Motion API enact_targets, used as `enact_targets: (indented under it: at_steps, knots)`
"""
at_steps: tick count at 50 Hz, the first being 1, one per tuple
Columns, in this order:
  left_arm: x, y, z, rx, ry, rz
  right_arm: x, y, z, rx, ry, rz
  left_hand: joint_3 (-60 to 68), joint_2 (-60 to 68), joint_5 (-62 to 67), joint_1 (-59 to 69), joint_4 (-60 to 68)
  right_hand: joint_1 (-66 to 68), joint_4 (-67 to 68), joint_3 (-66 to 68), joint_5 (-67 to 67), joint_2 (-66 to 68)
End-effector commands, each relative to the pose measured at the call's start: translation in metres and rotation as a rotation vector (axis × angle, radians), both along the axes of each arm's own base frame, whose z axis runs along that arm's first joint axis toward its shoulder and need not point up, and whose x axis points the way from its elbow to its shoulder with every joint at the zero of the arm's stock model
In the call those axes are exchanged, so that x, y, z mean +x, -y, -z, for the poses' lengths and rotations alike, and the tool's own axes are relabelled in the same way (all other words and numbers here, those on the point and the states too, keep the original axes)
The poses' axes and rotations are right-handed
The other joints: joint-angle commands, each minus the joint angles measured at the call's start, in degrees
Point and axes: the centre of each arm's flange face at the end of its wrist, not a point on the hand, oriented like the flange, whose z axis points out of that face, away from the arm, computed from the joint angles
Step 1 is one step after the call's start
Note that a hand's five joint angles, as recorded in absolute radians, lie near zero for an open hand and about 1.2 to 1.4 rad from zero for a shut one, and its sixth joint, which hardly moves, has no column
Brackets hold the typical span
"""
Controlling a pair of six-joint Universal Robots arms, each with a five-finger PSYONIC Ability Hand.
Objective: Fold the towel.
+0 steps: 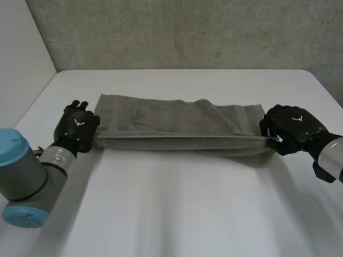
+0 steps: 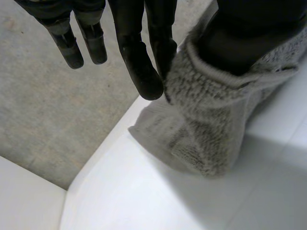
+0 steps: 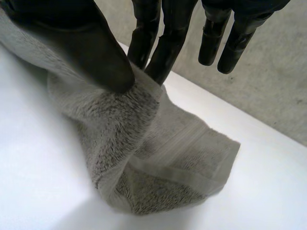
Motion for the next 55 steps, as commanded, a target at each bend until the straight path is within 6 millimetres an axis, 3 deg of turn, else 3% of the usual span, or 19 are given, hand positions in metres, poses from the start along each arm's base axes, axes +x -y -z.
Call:
enact_targets:
  at_steps: [1,3,5,11,14,15,16,17,18,22,25,27,33,35,42,55]
  knots:
    - [0.005,-0.004,-0.015,-0.033,-0.001,0.002,0.004,0.0,0.021,0.089,-0.018,-0.032,-3.31,2.83,5.14,5.74,-3.76,-25.68,-4.35,-3.02,-25.76,-25.48]
    - [0.011,0.0,-0.015,-0.034,-0.001,-0.017,0.004,0.0,0.025,0.107,-0.038,-0.044,-3.31,2.83,5.14,5.74,-3.76,-27.92,-4.35,-3.02,-28.0,-27.72]
    - [0.015,0.002,-0.015,-0.03,0.001,-0.029,0.005,-0.004,0.031,0.14,-0.093,-0.084,-3.31,2.83,5.14,5.74,-3.76,-41.47,-4.35,-3.02,-41.55,-41.27]
    - [0.023,0.004,-0.017,-0.015,0.003,-0.055,0.005,-0.01,0.035,0.135,-0.198,-0.172,-3.31,2.83,5.14,5.74,-3.76,-48.78,-4.35,-3.02,-48.86,-48.58]
    - [0.027,0.006,-0.021,-0.022,0.002,-0.067,0.003,-0.015,0.032,0.131,-0.25,-0.209,-3.31,2.83,5.14,5.74,-3.76,-45.41,-4.35,-3.02,-45.5,-45.22]
    - [0.027,0.006,-0.021,-0.022,0.002,-0.067,0.002,-0.018,0.03,0.137,-0.274,-0.223,-3.31,2.83,5.14,5.74,-3.76,-38.59,-4.35,-3.02,-38.67,-38.39]
    - [0.028,0.006,-0.021,-0.021,0.002,-0.069,0.0,-0.02,0.027,0.144,-0.293,-0.233,-3.31,2.83,5.14,5.74,-3.76,-22.53,-4.35,-3.02,-22.62,-22.33]
    - [0.028,0.006,-0.021,-0.021,0.002,-0.069,0.0,-0.02,0.027,0.144,-0.293,-0.233,-3.31,2.83,5.14,5.74,-3.76,-22.37,-4.35,-3.02,-22.45,-22.17]
    - [0.028,0.006,-0.021,-0.021,0.002,-0.069,-0.002,-0.021,0.022,0.145,-0.304,-0.24,-3.31,2.83,5.14,5.74,-3.76,-10.71,-4.35,-3.02,-10.8,-10.51]
    - [0.025,0.004,-0.021,-0.019,0.002,-0.06,-0.002,-0.022,0.015,0.139,-0.301,-0.252,-3.31,2.83,5.14,5.74,-3.76,-7.4,-4.35,-3.02,-7.48,-7.2]
    - [0.024,0.003,-0.02,-0.018,0.002,-0.057,0.001,-0.018,0.01,0.093,-0.284,-0.27,-3.31,2.83,5.14,5.74,-3.76,-16.14,-4.35,-3.02,-16.23,-15.95]
    - [0.023,0.002,-0.02,-0.018,0.002,-0.052,0.004,-0.012,0.004,0.034,-0.254,-0.282,-3.31,2.83,5.14,5.74,-3.76,-43.29,-4.35,-3.02,-43.37,-43.09]
    - [0.023,0.0,-0.018,-0.006,0.003,-0.052,0.013,-0.007,-0.003,-0.025,-0.207,-0.305,-3.31,2.83,5.14,5.74,-3.76,-47.43,-4.35,-3.02,-47.52,-47.24]
    - [0.022,-0.001,-0.017,-0.003,0.003,-0.049,0.028,-0.011,0.0,-0.067,-0.198,-0.371,-3.31,2.83,5.14,5.74,-3.76,-47.26,-4.35,-3.02,-47.35,-47.07]
    - [0.018,-0.004,-0.016,-0.001,0.005,-0.037,0.04,-0.004,0.012,-0.105,-0.221,-0.413,-3.31,2.83,5.14,5.74,-3.76,-47.43,-4.35,-3.02,-47.52,-47.24]
    - [0.016,-0.006,-0.015,0.002,0.006,-0.029,0.065,-0.027,0.017,-0.262,-0.39,-0.591,-3.31,2.83,5.14,5.74,-3.76,-44.91,-4.35,-3.02,-45.0,-44.71]
